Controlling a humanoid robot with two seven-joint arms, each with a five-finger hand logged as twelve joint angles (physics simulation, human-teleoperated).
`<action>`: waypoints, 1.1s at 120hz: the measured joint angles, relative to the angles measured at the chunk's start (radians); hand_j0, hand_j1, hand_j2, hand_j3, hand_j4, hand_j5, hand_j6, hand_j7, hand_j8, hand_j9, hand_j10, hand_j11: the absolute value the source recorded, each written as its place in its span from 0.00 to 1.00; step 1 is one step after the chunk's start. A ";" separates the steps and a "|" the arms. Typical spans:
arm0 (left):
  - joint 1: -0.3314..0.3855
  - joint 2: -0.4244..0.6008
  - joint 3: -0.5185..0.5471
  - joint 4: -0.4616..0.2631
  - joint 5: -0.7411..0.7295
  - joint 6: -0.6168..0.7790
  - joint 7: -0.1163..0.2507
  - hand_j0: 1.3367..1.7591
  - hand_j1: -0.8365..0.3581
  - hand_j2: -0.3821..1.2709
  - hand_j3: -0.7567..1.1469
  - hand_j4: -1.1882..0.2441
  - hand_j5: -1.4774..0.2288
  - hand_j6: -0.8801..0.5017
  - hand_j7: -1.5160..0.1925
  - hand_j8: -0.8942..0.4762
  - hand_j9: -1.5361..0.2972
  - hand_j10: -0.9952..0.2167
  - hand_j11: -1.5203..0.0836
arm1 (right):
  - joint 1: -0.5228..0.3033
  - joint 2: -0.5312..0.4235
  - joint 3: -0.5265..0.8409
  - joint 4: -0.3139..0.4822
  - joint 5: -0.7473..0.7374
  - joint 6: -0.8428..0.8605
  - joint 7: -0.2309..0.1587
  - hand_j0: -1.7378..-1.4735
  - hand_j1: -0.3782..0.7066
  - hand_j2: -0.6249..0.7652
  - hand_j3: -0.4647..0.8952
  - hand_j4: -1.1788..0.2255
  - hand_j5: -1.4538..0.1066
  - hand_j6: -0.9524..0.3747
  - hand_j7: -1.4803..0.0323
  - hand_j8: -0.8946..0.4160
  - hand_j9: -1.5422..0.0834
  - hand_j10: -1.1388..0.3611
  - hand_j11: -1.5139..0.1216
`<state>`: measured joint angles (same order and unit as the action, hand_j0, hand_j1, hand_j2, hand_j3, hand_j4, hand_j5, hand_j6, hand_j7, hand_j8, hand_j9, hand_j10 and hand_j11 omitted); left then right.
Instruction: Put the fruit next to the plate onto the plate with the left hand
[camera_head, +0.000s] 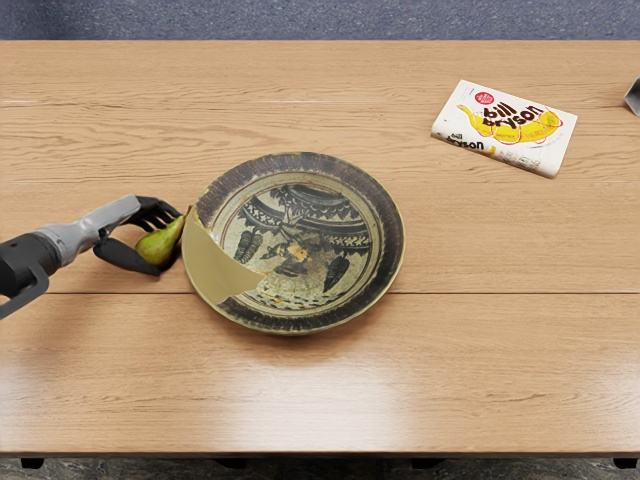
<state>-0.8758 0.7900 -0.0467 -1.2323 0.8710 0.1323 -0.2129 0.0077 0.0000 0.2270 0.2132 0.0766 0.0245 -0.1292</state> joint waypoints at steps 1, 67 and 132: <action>0.000 0.000 0.000 0.000 0.000 0.000 0.000 0.76 0.59 0.28 0.40 0.54 0.55 0.34 0.58 0.35 0.55 0.48 0.62 | 0.000 0.000 0.000 0.000 0.000 0.000 0.000 0.30 0.06 0.45 0.34 0.82 0.91 0.70 0.96 0.66 0.93 0.74 0.90; -0.011 0.002 0.000 0.002 0.000 -0.034 0.008 0.76 0.54 0.32 0.40 0.58 0.51 0.30 0.53 0.31 0.50 0.43 0.56 | 0.000 0.000 0.000 -0.001 -0.001 0.000 0.000 0.30 0.06 0.45 0.34 0.82 0.91 0.70 0.96 0.66 0.93 0.74 0.90; -0.022 0.003 0.000 0.002 -0.001 -0.065 0.015 0.76 0.52 0.36 0.40 0.58 0.46 0.34 0.48 0.30 0.45 0.38 0.51 | 0.000 0.000 0.007 -0.001 0.000 -0.004 0.006 0.30 0.06 0.45 0.34 0.82 0.91 0.70 0.96 0.66 0.93 0.74 0.90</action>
<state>-0.8978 0.7926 -0.0470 -1.2302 0.8696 0.0670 -0.1975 0.0077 0.0000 0.2336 0.2118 0.0767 0.0201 -0.1236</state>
